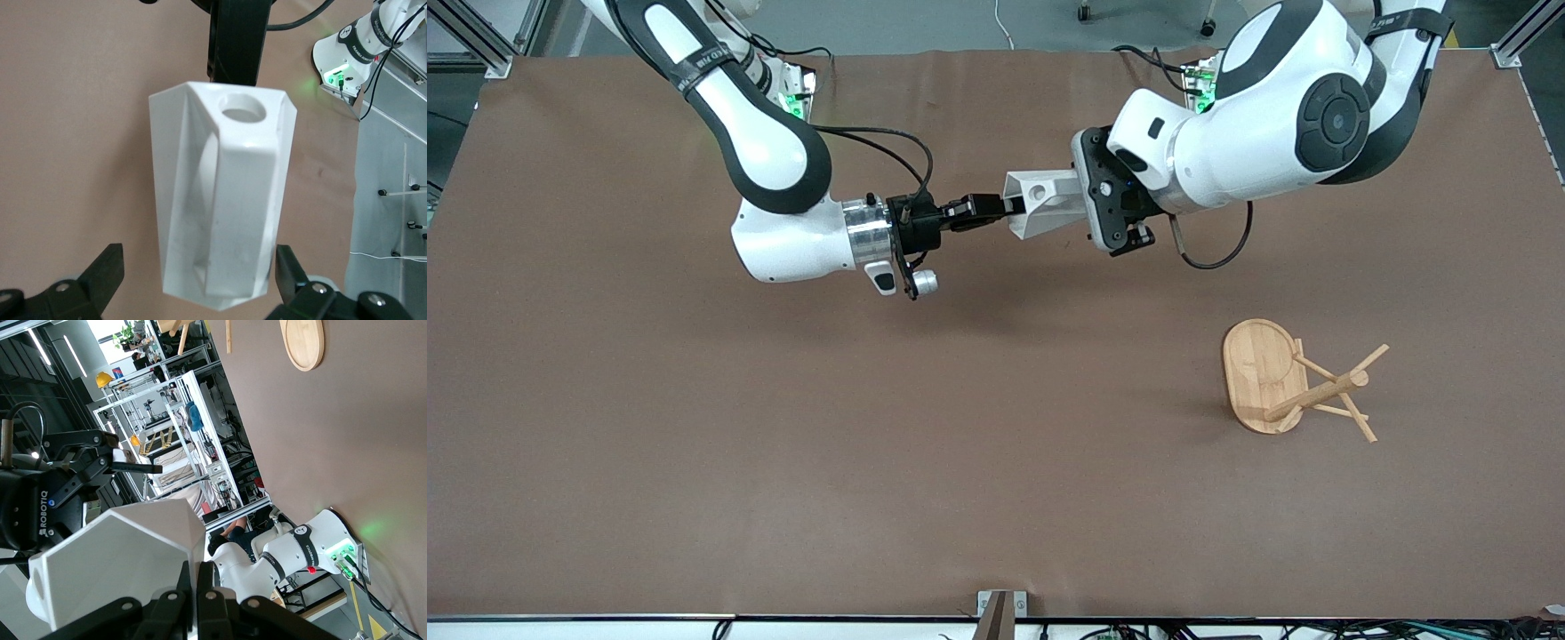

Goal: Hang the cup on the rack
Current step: 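Hold the cup out with the right gripper while the left gripper grasps it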

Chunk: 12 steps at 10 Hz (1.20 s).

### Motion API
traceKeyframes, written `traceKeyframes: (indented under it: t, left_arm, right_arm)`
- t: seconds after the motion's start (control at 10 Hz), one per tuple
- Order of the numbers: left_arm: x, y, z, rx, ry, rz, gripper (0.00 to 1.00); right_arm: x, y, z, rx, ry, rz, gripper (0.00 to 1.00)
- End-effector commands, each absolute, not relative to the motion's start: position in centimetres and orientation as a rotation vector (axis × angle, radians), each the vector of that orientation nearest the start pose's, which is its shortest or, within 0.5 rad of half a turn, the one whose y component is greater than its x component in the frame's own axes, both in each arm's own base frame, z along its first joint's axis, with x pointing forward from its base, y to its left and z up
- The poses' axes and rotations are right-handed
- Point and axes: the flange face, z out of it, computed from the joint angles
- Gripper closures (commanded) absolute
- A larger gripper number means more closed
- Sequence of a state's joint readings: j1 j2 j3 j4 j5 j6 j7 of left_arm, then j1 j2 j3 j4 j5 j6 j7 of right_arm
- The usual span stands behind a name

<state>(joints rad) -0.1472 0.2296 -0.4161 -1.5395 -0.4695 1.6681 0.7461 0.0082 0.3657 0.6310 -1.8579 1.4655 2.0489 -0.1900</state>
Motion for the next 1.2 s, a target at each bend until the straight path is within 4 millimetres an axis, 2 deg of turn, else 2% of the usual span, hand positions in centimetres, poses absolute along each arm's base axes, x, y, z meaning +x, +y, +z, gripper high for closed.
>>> traceKeyframes:
  t: [0.0, 0.1, 0.4, 0.5, 0.7, 0.8, 0.9, 1.0, 1.1]
  left_arm:
    - [51.4, -35.4, 52.0, 2.072, -1.501, -0.052, 0.00]
    - [50.6, -36.4, 51.9, 2.053, -1.519, -0.060, 0.00]
    - [49.4, -37.2, 51.0, 2.035, -1.534, -0.100, 0.00]
    - [49.2, -37.2, 50.6, 2.042, -1.542, -0.111, 0.09]
    - [49.1, -36.6, 50.4, 2.061, -1.564, -0.129, 0.45]
    - [49.0, -36.3, 50.5, 2.076, -1.586, -0.142, 0.68]
    - [48.9, -36.2, 50.3, 2.082, -1.598, -0.150, 0.69]
    - [48.8, -36.2, 50.4, 2.083, -1.602, -0.155, 0.70]
    - [48.9, -36.1, 50.3, 2.088, -1.609, -0.159, 0.73]
  right_arm:
    - [50.0, 40.0, 40.5, -1.713, 0.123, 0.482, 1.00]
    - [49.6, 40.4, 40.6, -1.715, 0.121, 0.482, 1.00]
    - [49.5, 40.9, 40.9, -1.700, 0.140, 0.476, 1.00]
    - [49.5, 40.8, 40.9, -1.700, 0.141, 0.475, 1.00]
    - [49.5, 40.8, 40.9, -1.700, 0.140, 0.474, 1.00]
    - [49.5, 40.9, 40.9, -1.700, 0.139, 0.475, 0.99]
    - [49.5, 40.8, 40.9, -1.700, 0.140, 0.474, 0.99]
    - [49.5, 40.8, 40.9, -1.699, 0.139, 0.477, 0.92]
    - [49.6, 40.7, 40.9, -1.698, 0.145, 0.477, 0.62]
